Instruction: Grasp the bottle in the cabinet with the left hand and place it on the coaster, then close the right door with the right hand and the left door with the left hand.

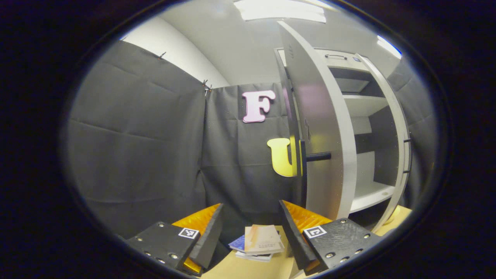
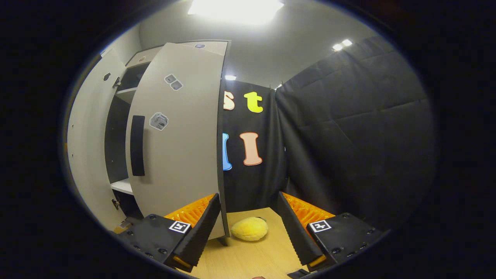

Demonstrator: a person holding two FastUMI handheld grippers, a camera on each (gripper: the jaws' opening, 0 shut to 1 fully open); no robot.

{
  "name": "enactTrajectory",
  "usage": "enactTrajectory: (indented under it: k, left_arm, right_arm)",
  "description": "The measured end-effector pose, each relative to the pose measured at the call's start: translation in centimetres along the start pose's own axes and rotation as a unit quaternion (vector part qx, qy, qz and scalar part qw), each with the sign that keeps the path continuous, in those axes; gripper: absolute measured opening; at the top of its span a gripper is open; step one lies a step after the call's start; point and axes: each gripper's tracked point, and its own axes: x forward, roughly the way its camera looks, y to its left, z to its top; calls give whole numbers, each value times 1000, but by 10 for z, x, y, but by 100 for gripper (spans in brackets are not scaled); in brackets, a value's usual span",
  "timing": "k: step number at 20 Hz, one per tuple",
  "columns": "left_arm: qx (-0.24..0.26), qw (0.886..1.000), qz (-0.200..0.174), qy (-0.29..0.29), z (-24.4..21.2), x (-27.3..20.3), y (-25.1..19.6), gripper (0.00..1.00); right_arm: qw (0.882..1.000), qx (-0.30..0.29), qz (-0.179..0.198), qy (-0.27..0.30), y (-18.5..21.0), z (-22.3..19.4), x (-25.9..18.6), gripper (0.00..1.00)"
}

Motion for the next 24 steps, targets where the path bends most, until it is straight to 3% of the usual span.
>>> enactTrajectory:
  k: [1,2,8,9,16,17,18,24]
  left_arm:
    - [7,1000,4,-1,0,0,1,82]
    - [12,1000,7,-3,2,0,1,89]
    - [9,1000,-4,-7,7,-3,-17,88]
    - [10,1000,-6,-7,7,-4,-20,88]
    - [1,999,-30,-13,11,-7,-47,89]
    - [-1,999,-33,-14,12,-6,-50,82]
    - [-3,999,-35,-14,12,-6,-53,88]
    - [-12,997,-68,-19,15,-3,-80,89]
  right_arm:
    - [1000,0,1,-1,-2,1,0,95]
    - [1000,0,4,-2,-4,2,2,95]
    - [1000,-13,14,-6,-16,4,6,92]
    - [1000,-13,15,-5,-18,2,6,95]
    - [1000,-6,13,2,-37,-2,2,95]
    - [1000,-6,13,2,-38,-2,0,92]
    - [1000,-7,13,1,-40,-2,-1,95]
    - [1000,-8,9,4,-53,-1,-7,95]
